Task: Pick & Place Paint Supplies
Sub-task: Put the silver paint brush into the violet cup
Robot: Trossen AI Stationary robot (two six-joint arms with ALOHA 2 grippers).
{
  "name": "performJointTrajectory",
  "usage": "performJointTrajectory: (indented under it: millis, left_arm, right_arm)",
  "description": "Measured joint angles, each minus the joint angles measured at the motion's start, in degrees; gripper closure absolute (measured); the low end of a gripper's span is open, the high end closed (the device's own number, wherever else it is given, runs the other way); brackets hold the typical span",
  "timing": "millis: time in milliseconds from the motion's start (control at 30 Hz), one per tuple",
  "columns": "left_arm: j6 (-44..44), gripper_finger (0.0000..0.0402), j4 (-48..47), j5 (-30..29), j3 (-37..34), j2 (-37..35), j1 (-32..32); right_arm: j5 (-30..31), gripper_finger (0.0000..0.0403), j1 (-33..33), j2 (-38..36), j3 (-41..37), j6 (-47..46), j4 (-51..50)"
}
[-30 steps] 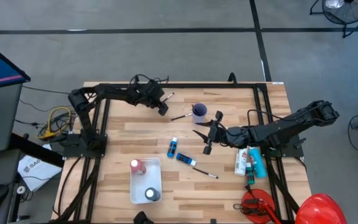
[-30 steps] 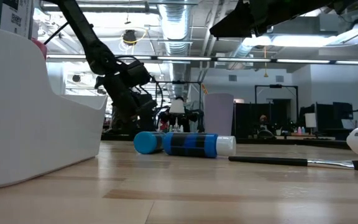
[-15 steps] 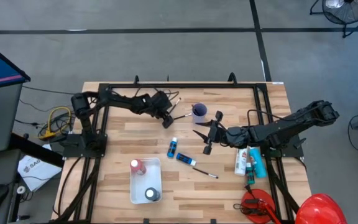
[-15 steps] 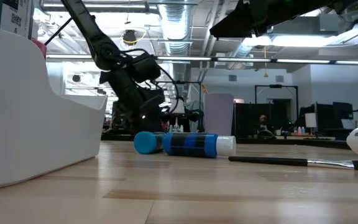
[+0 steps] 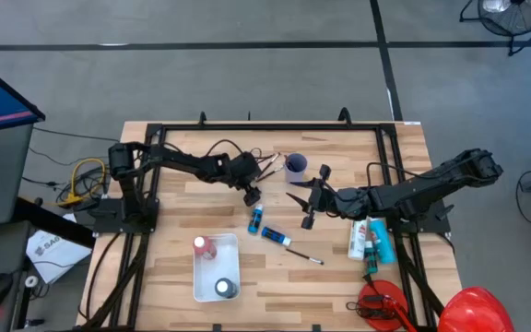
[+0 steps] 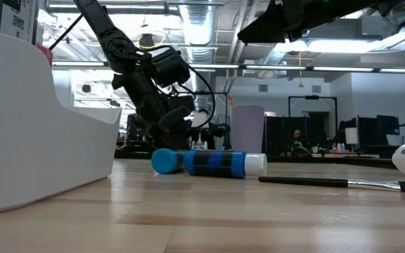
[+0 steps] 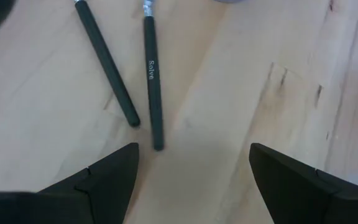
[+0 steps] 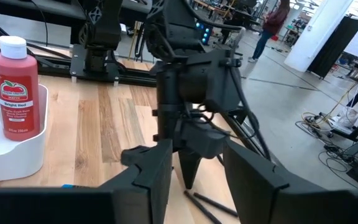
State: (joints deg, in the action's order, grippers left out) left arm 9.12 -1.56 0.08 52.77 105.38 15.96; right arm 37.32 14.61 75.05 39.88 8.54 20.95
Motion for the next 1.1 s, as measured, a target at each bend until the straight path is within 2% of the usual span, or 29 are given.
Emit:
performJointTrajectory:
  millis: [133, 233, 367, 533, 700, 1000, 1100]
  left_arm:
    - [-1.2, 0.0103, 1.0, -7.6, 0.0, 0.0, -1.0]
    - [-1.2, 0.0103, 2.7, -9.1, 0.0, 0.0, 0.6]
    - [-0.7, 0.0103, 3.5, -9.0, 1.3, 0.0, 3.4]
    - [0.2, 0.0103, 3.9, -6.0, 4.5, 0.0, 5.2]
    - [0.1, 0.0103, 4.4, -5.5, 7.2, 0.0, 5.0]
    - [0.1, 0.0103, 4.3, -4.5, 7.5, 0.0, 3.5]
    - [4.2, 0.0103, 4.6, -4.2, 7.5, 0.0, 1.3]
  right_arm:
    - [0.0, 0.0268, 0.0, 0.0, 0.0, 0.0, 0.0]
    - [0.0, 0.0268, 0.0, 0.0, 0.0, 0.0, 0.1]
    - [0.0, 0.027, 0.0, 0.0, 0.0, 0.0, 0.1]
    - [0.0, 0.0269, 0.0, 0.0, 0.0, 0.0, 0.1]
    - [0.0, 0.0266, 0.0, 0.0, 0.0, 0.0, 0.2]
    - [0.0, 0.0264, 0.0, 0.0, 0.0, 0.0, 0.0]
    - [0.0, 0.0265, 0.0, 0.0, 0.0, 0.0, -0.7]
